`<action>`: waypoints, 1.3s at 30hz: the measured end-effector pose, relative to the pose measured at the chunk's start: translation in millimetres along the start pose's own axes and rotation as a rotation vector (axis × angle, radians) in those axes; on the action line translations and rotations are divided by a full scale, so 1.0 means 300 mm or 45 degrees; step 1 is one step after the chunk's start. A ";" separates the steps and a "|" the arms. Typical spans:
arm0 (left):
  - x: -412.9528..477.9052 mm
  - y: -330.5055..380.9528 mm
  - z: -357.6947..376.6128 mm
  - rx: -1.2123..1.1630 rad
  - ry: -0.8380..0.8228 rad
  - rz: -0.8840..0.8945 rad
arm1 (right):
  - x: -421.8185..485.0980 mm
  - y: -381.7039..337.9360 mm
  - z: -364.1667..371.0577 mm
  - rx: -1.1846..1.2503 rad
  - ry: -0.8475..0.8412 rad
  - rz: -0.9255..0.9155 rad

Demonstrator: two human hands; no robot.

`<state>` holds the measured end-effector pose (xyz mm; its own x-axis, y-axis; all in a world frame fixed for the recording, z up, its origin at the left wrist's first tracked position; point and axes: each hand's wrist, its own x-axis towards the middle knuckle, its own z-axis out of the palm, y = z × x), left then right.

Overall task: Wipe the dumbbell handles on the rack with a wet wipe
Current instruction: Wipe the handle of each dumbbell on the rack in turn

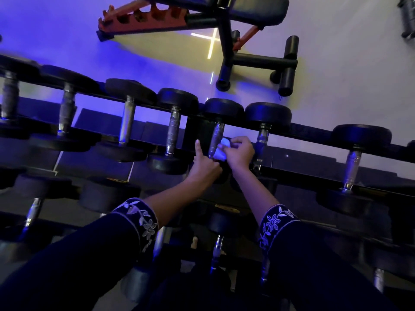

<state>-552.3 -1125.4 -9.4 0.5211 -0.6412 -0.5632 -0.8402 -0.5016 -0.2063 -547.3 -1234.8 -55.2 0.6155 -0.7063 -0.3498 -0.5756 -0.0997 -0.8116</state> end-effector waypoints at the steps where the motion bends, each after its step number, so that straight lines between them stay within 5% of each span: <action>1: -0.006 -0.030 0.021 -0.135 -0.004 0.002 | -0.002 -0.005 -0.006 0.033 0.024 -0.069; 7: -0.050 -0.214 0.185 -0.995 0.139 -0.058 | -0.003 -0.007 0.018 -0.203 -0.120 -0.730; 13: -0.003 -0.261 0.176 -1.004 -0.036 -0.093 | -0.052 0.062 -0.003 -0.554 -0.468 -1.085; 16: -0.009 -0.267 0.179 -1.003 -0.011 -0.091 | 0.037 0.006 -0.002 -0.614 -0.399 -1.221; 20: -0.013 -0.264 0.172 -1.036 0.004 -0.120 | 0.105 -0.051 0.014 -0.578 -0.242 -1.132; 26: 0.000 -0.269 0.183 -1.039 -0.021 -0.139 | -0.007 0.089 -0.036 -0.566 -0.547 -1.171; 33: -0.006 -0.269 0.186 -1.014 0.041 -0.131 | 0.101 -0.017 0.054 -0.474 -0.089 -1.032; 39: -0.019 -0.269 0.201 -0.933 0.104 -0.194 | 0.004 0.097 -0.028 -0.405 -0.439 -1.000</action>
<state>-496.5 -1046.3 -37.8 0.6570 -0.5609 -0.5037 -0.4579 -0.8277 0.3245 -567.7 -1244.4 -75.3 0.9901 -0.1104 0.0867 -0.0131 -0.6878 -0.7258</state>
